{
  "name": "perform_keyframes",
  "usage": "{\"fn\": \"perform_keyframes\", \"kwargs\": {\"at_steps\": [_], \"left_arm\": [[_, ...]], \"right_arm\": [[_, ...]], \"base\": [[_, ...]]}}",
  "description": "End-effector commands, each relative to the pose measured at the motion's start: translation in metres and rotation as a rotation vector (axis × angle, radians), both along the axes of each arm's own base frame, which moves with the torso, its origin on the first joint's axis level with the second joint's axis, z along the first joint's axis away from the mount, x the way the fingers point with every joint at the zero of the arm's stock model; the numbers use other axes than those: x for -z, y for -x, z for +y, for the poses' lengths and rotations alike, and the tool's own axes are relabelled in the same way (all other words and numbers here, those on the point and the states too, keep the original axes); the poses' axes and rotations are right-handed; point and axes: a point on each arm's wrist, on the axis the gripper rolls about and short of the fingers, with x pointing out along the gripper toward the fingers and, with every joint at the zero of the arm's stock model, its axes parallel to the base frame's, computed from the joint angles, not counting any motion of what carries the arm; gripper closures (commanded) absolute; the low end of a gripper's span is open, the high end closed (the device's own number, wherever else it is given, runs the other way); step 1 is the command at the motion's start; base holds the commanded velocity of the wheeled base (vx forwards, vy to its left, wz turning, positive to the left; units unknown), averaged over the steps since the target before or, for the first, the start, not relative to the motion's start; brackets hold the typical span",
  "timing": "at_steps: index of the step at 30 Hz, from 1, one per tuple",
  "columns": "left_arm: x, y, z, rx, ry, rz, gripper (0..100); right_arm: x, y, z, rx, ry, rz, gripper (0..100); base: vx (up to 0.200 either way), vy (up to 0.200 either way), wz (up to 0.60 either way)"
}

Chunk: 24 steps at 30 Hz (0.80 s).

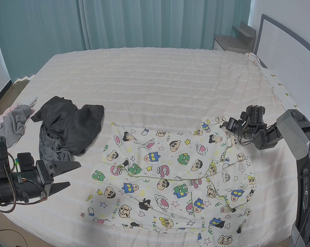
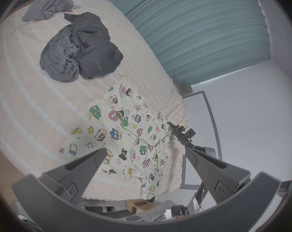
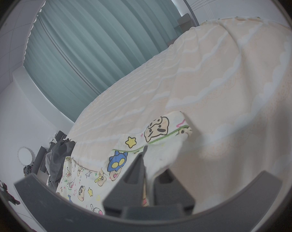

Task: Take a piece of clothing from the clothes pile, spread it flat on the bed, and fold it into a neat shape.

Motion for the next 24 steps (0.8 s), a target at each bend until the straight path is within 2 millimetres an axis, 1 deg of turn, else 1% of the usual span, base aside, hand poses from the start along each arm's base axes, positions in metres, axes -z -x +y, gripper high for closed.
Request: {"fn": "perform_keyframes", "kwargs": {"at_steps": [1, 4, 7, 8, 9, 10, 12, 13, 15, 16, 17, 18, 19, 21, 23, 24], "left_arm": [[0.000, 0.000, 0.000, 0.001, 0.001, 0.001, 0], [0.000, 0.000, 0.000, 0.001, 0.001, 0.001, 0], [0.000, 0.000, -0.001, 0.005, 0.002, 0.002, 0], [0.000, 0.001, -0.002, 0.013, 0.002, 0.002, 0], [0.000, 0.001, -0.002, 0.013, 0.002, 0.002, 0], [0.000, 0.003, -0.003, 0.020, 0.002, 0.000, 0], [0.000, 0.003, -0.005, 0.031, 0.002, 0.000, 0], [0.001, 0.004, -0.006, 0.037, 0.002, 0.003, 0], [0.001, 0.005, -0.007, 0.041, -0.001, 0.003, 0], [0.001, 0.005, -0.008, 0.037, -0.006, 0.000, 0], [0.002, 0.005, -0.009, 0.036, -0.010, 0.003, 0], [0.002, 0.005, -0.009, 0.036, -0.012, 0.003, 0], [0.002, 0.006, -0.011, 0.035, -0.019, 0.003, 0], [0.004, 0.007, -0.013, 0.034, -0.032, 0.007, 0], [0.004, 0.007, -0.014, 0.034, -0.032, 0.007, 0], [0.004, 0.007, -0.018, 0.033, -0.049, 0.008, 0]], "right_arm": [[0.000, 0.000, -0.002, 0.006, 0.000, 0.002, 0], [0.000, 0.000, -0.008, 0.017, -0.001, 0.002, 0], [-0.011, 0.006, -0.021, 0.043, -0.003, -0.004, 0], [-0.016, 0.013, -0.027, 0.056, -0.003, 0.006, 0], [-0.016, 0.013, -0.027, 0.056, -0.003, 0.006, 0], [-0.029, 0.031, -0.037, 0.076, -0.004, 0.018, 0], [-0.043, 0.047, -0.041, 0.086, -0.007, 0.023, 0], [-0.053, 0.061, -0.043, 0.094, -0.008, 0.028, 0], [-0.065, 0.084, -0.044, 0.099, -0.008, 0.040, 0], [-0.075, 0.104, -0.043, 0.101, -0.010, 0.048, 0], [-0.080, 0.118, -0.043, 0.103, -0.011, 0.056, 0], [-0.083, 0.128, -0.043, 0.104, -0.014, 0.062, 0], [-0.088, 0.150, -0.041, 0.108, -0.022, 0.078, 0], [-0.097, 0.187, -0.037, 0.116, -0.057, 0.086, 0], [-0.098, 0.189, -0.037, 0.116, -0.061, 0.086, 0], [-0.108, 0.236, -0.030, 0.128, -0.137, 0.080, 0]], "base": [[0.000, 0.000, 0.00], [0.000, 0.000, 0.00], [0.000, 0.000, 0.00], [0.000, 0.000, 0.00], [0.000, 0.000, 0.00], [0.000, 0.000, 0.00], [-0.200, 0.000, 0.00], [-0.200, 0.000, 0.00], [-0.200, 0.000, 0.00], [-0.200, 0.000, 0.00], [-0.200, 0.000, 0.00], [-0.200, 0.000, 0.00], [-0.200, 0.000, 0.00], [-0.200, 0.000, 0.00], [-0.200, 0.000, 0.00], [-0.200, 0.000, 0.00]]}}
